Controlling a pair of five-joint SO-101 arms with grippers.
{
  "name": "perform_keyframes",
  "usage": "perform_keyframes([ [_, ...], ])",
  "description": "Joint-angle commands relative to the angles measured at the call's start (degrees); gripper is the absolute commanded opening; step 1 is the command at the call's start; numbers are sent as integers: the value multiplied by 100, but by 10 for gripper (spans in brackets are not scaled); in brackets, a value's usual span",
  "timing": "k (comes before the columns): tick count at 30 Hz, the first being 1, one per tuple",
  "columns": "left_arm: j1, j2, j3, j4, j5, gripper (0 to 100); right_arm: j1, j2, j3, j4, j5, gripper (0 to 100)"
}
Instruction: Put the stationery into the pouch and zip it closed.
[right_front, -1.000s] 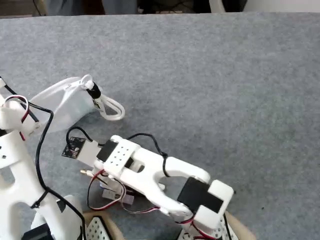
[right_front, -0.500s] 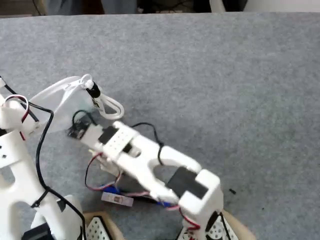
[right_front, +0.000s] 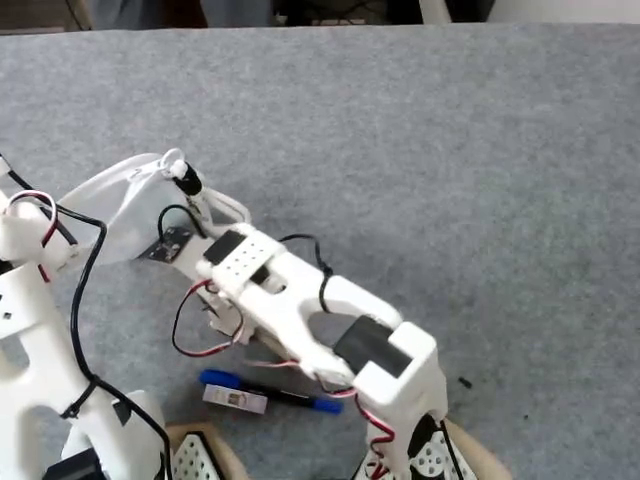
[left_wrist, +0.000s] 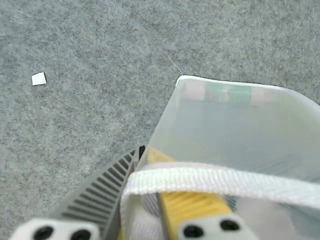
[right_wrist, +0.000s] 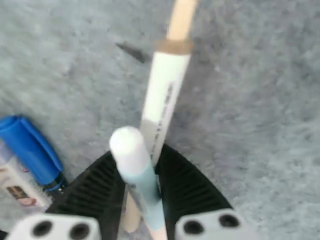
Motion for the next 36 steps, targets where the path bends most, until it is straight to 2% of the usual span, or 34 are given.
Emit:
perform_keyframes([
  [1, -75, 62, -66, 18, 53, 28, 369, -119, 127, 202, 246, 13],
  [14, -66, 79, -66, 18, 53, 28, 527, -3310, 1684, 149, 730, 13],
  [26, -57, 79, -66, 18, 26, 28, 519, -5877, 1736, -44, 712, 13],
  [28, 110, 79, -66, 18, 26, 28, 519, -6281, 1727, -53, 712, 13],
  [36, 382, 35, -66, 18, 18, 28, 492, -6659, 2413, -53, 721, 16],
])
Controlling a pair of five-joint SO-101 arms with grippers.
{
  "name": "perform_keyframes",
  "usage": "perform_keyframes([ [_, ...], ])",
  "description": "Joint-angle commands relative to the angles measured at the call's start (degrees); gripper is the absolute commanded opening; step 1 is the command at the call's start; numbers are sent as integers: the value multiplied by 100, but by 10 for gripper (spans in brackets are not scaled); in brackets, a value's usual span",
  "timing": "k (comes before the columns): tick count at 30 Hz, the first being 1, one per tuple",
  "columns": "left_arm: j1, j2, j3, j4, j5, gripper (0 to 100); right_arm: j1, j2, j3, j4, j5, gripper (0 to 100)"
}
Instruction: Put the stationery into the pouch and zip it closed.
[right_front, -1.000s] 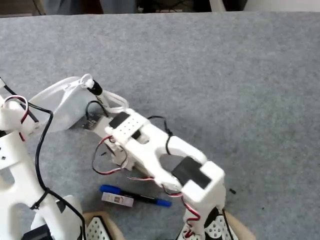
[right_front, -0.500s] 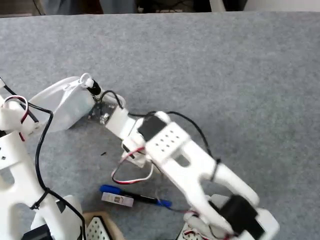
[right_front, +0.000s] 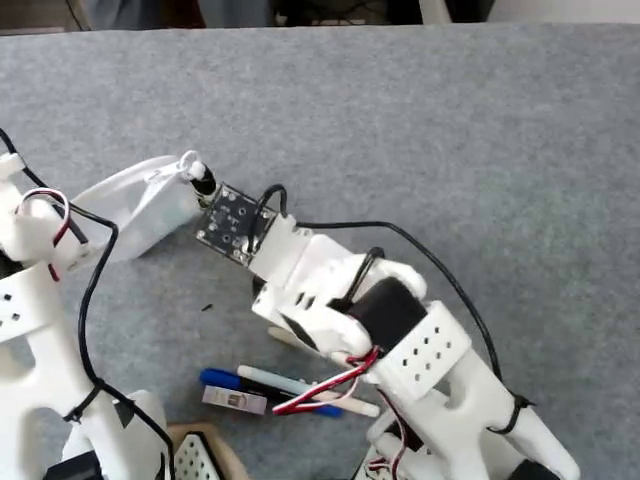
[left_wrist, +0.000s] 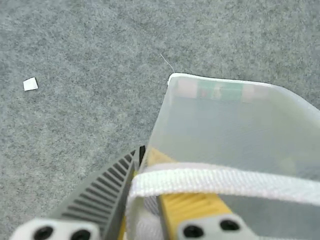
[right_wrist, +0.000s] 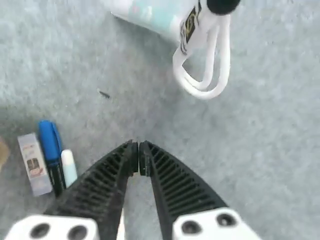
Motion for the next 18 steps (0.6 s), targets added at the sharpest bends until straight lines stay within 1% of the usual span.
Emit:
perform_keyframes([
  [1, 66, 35, -66, 18, 18, 28, 9, -127, 505, -114, 9, 31],
  [5, 66, 35, -66, 18, 18, 28, -35, -127, 1279, -325, 0, 134],
  [8, 66, 35, -66, 18, 18, 28, -97, -127, 1552, -343, 9, 137],
  [12, 66, 35, -66, 18, 18, 28, -440, -127, 1807, -360, 9, 140],
  [18, 66, 35, -66, 18, 18, 28, -466, 145, 2273, -1011, -18, 141],
])
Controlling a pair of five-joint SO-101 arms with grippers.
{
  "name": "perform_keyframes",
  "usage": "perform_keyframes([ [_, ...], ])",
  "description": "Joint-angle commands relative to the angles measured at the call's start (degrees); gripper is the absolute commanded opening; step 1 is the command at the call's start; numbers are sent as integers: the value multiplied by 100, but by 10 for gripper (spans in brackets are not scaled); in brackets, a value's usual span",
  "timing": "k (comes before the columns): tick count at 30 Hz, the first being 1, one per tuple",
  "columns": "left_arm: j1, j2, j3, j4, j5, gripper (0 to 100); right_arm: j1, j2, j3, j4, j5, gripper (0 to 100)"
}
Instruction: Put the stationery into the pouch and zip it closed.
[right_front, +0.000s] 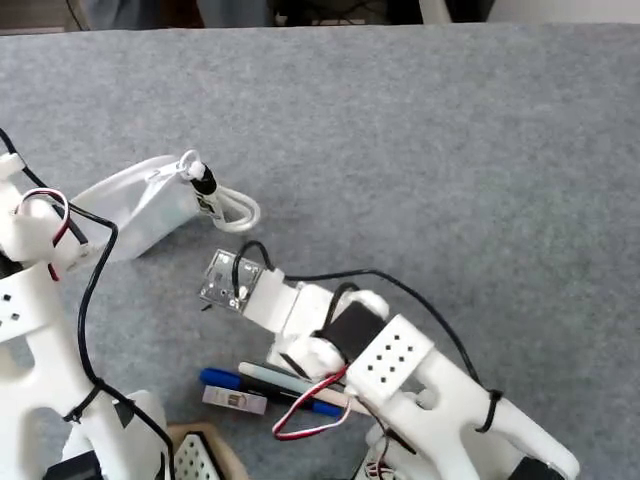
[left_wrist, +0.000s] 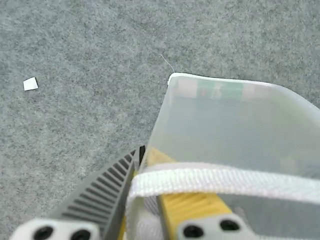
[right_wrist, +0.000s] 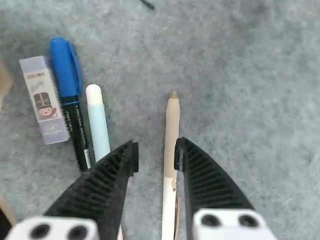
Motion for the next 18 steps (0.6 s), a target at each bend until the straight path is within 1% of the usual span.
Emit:
perform_keyframes([
  [1, 66, 35, -66, 18, 18, 28, -70, 303, 101, -404, -18, 141],
  [10, 66, 35, -66, 18, 18, 28, 440, 2246, -171, -1442, 9, 139],
  [18, 92, 35, -66, 18, 18, 28, 774, 3064, -593, -1547, 105, 138],
])
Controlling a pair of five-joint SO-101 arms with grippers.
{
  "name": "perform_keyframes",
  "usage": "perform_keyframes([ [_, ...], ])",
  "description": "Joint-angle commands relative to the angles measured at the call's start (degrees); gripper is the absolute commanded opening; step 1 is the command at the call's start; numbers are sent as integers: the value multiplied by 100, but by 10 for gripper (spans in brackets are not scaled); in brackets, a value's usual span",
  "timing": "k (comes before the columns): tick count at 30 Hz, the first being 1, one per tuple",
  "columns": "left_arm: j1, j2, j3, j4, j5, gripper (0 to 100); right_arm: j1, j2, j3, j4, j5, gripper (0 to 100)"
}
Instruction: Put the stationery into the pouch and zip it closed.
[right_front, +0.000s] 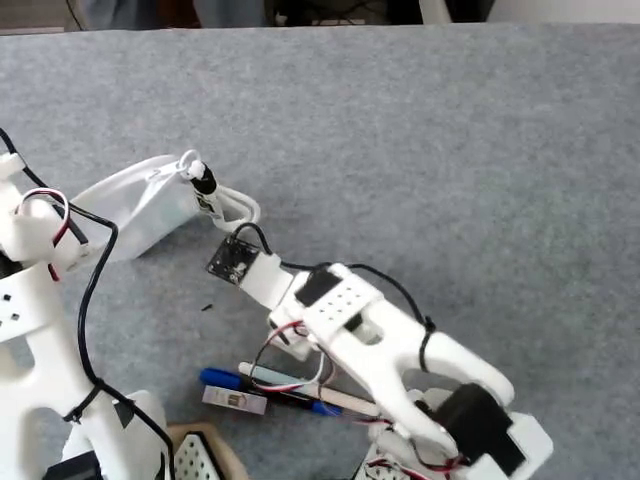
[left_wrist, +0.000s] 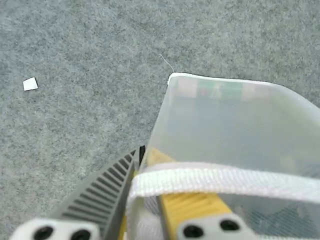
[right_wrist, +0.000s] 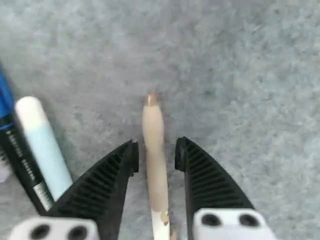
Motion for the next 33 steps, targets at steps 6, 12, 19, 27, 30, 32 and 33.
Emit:
perform_keyframes([
  [6, 66, 35, -66, 18, 18, 28, 132, 215, -312, -70, 422, 114],
  [12, 75, 35, -66, 18, 18, 28, 132, 215, -321, -70, 756, 12],
  [19, 75, 35, -66, 18, 18, 28, 132, 171, -356, -53, 738, 12],
  [27, 75, 35, -66, 18, 18, 28, 229, -866, -743, 703, 730, 12],
  [30, 84, 35, -66, 18, 18, 28, 448, -1903, -901, 1099, 730, 12],
  [32, 84, 35, -66, 18, 18, 28, 615, -2633, -1051, 1424, 730, 12],
  [33, 84, 35, -66, 18, 18, 28, 695, -3011, -1138, 1582, 730, 12],
])
